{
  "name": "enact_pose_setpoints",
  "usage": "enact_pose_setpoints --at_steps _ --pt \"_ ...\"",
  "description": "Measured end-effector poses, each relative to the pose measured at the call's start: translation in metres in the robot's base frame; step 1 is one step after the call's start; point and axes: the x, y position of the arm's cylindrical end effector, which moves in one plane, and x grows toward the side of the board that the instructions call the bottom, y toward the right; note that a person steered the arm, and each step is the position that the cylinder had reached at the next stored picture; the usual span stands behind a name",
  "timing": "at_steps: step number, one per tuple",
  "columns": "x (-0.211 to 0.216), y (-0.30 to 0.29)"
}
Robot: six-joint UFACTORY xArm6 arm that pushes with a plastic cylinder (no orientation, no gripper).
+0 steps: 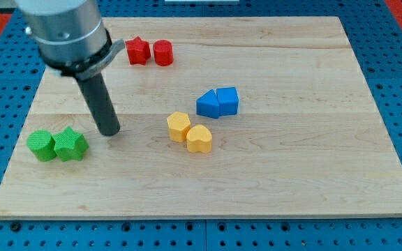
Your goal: Move the red circle along with the red star towards the top centre of the board
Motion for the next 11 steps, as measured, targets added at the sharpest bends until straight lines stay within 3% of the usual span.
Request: enact_pose_setpoints --at_steps 3,6,9,11 --pt "-0.132 -0.014" --pt "-0.208 0.087" --pt "-0.199 0.113" --pt "-0.159 0.075"
